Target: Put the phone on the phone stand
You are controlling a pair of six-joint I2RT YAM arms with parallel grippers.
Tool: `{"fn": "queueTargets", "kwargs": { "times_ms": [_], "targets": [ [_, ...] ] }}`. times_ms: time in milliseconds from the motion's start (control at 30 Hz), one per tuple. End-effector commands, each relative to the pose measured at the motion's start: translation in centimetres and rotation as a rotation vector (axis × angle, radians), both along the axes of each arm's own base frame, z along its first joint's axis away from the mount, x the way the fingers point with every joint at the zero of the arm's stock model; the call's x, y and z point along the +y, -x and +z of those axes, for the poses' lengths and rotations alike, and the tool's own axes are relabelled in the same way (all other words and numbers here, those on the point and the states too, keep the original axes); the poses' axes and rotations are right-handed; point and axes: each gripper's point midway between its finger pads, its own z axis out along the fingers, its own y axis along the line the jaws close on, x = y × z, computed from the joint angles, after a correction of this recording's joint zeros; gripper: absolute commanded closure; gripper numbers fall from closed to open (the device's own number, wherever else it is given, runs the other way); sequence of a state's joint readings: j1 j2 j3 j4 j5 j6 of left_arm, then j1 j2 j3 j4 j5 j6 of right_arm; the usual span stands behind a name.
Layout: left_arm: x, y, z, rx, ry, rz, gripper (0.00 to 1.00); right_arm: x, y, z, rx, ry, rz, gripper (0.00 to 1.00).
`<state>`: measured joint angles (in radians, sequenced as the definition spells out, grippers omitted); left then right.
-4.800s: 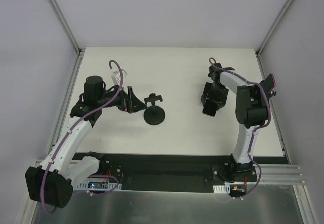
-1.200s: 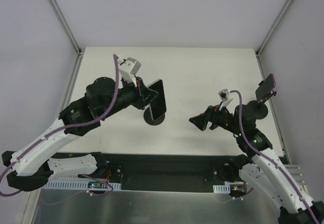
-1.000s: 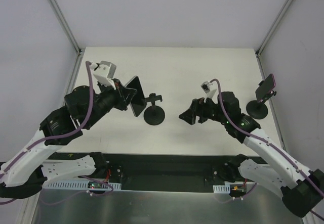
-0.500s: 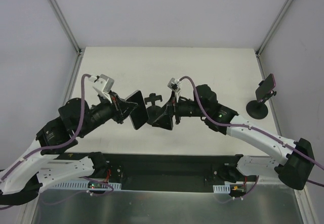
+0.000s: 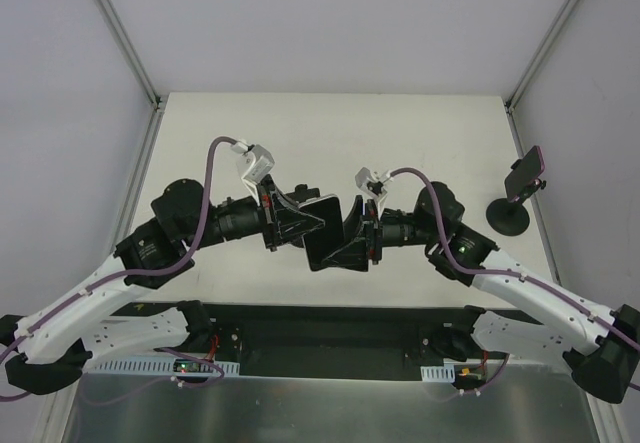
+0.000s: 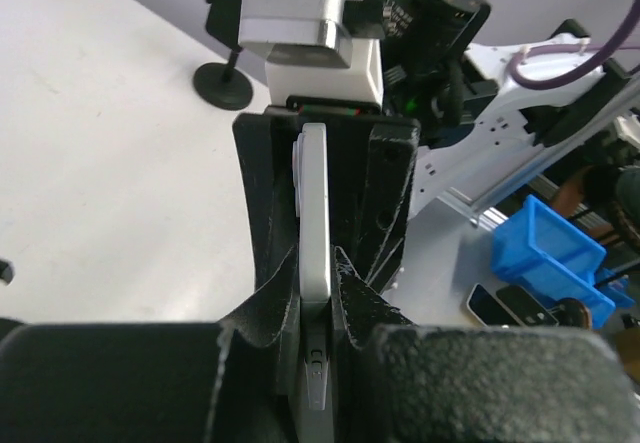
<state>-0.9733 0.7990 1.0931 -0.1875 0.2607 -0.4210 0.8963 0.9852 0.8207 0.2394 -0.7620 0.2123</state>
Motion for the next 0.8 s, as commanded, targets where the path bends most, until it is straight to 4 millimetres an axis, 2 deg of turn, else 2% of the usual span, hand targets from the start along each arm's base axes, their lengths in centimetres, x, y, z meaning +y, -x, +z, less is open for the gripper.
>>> {"fn": "queueTargets", "kwargs": {
  "times_ms": [0,67,167,200,267,367,433,500,567,600,667,733,767],
  "targets": [
    [-1.5,1.4,4.9,-0.071,0.196,-0.123,1.00,-1.6,2.6,2.7,-0.060,-0.124,0.092,0.58],
    [-2.2,2.1,4.9,-0.060,0.204,-0.180,1.00,-2.0,3.0,2.8,-0.062,-0.135,0.094,0.65],
    [-3.4,2.6,4.9,-0.038,0.203,-0.253,1.00,-2.9,3.8,3.4,-0.085,-0.157,0.110,0.87],
    [-4.1,2.4,4.4,-0.021,0.186,-0.266,1.00,-3.2,4.1,3.7,-0.099,-0.170,0.113,0.99],
    [-4.6,2.8,4.5,-0.003,0.175,-0.306,0.96,-3.6,4.2,3.5,-0.104,-0.174,0.106,0.99],
    [-5.7,2.5,4.1,0.040,0.154,-0.330,0.72,-4.1,4.2,3.6,-0.112,-0.184,0.083,0.99],
    [-6.3,2.0,3.8,0.062,0.147,-0.323,0.64,-4.2,4.2,3.5,-0.108,-0.183,0.081,0.99],
    [-6.6,1.8,3.8,0.077,0.145,-0.318,0.62,-4.1,4.1,3.4,-0.097,-0.177,0.085,0.99],
    [-6.7,1.6,3.8,0.081,0.145,-0.314,0.66,-4.1,4.1,3.3,-0.089,-0.173,0.083,0.99],
    [-6.7,1.7,3.9,0.077,0.147,-0.314,0.75,-4.1,4.1,3.4,-0.092,-0.177,0.077,0.99],
    [-6.5,1.6,4.0,0.061,0.149,-0.306,0.80,-4.2,3.9,3.4,-0.092,-0.177,0.068,0.99],
    [-6.2,1.4,4.5,0.045,0.159,-0.284,0.97,-4.0,3.5,3.2,-0.085,-0.162,0.044,0.99],
    [-6.0,1.5,4.8,0.027,0.159,-0.284,1.00,-4.0,3.4,2.9,-0.083,-0.144,0.042,0.99]
  ]
}}
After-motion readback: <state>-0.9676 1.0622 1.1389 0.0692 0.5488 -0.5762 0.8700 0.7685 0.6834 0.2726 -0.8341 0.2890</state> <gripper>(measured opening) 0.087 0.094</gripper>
